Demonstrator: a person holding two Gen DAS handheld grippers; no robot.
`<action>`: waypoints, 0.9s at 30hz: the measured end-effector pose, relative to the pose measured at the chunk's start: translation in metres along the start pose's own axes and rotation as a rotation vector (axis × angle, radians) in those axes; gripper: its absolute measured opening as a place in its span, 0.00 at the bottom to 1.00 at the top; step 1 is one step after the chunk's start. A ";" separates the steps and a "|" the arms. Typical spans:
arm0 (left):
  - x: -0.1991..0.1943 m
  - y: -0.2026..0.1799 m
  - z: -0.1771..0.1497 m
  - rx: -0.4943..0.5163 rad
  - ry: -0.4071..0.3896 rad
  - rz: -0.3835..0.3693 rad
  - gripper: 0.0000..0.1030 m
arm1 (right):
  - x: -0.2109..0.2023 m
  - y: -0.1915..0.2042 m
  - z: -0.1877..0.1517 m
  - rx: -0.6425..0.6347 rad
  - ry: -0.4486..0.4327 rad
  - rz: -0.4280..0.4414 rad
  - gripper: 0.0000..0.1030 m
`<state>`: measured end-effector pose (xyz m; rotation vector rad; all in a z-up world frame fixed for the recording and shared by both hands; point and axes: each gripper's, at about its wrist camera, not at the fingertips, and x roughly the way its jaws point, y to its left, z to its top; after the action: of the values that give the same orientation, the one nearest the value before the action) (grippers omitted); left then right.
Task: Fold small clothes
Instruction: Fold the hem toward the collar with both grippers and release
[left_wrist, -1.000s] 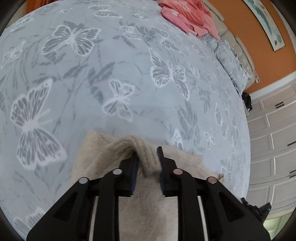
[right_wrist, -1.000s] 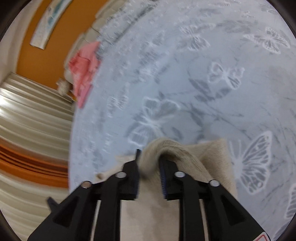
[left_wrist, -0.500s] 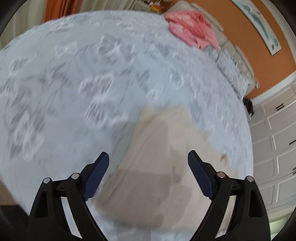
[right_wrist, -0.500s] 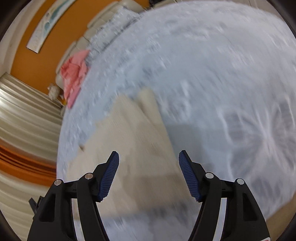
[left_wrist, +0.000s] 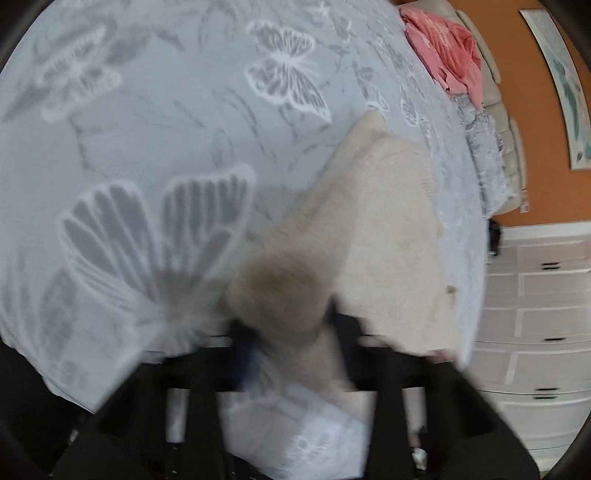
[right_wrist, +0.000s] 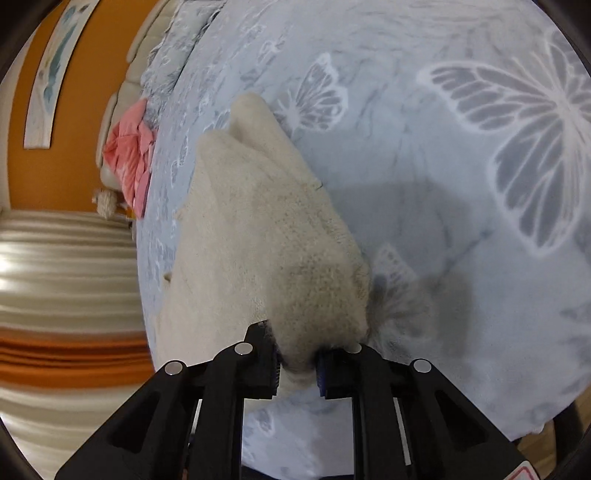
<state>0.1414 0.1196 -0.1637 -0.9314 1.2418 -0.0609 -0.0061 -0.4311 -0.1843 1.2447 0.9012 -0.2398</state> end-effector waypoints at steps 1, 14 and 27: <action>-0.007 0.000 -0.001 -0.017 -0.015 -0.025 0.12 | -0.008 0.007 -0.002 -0.025 -0.020 0.012 0.12; -0.038 0.035 -0.040 0.084 0.002 0.056 0.14 | -0.036 -0.017 -0.022 -0.169 0.031 -0.162 0.20; -0.053 -0.098 0.022 0.426 -0.177 0.029 0.62 | -0.040 0.094 0.031 -0.510 -0.111 -0.261 0.55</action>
<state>0.1823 0.0961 -0.0602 -0.5357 1.0238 -0.2076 0.0396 -0.4387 -0.0878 0.6367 0.9543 -0.2625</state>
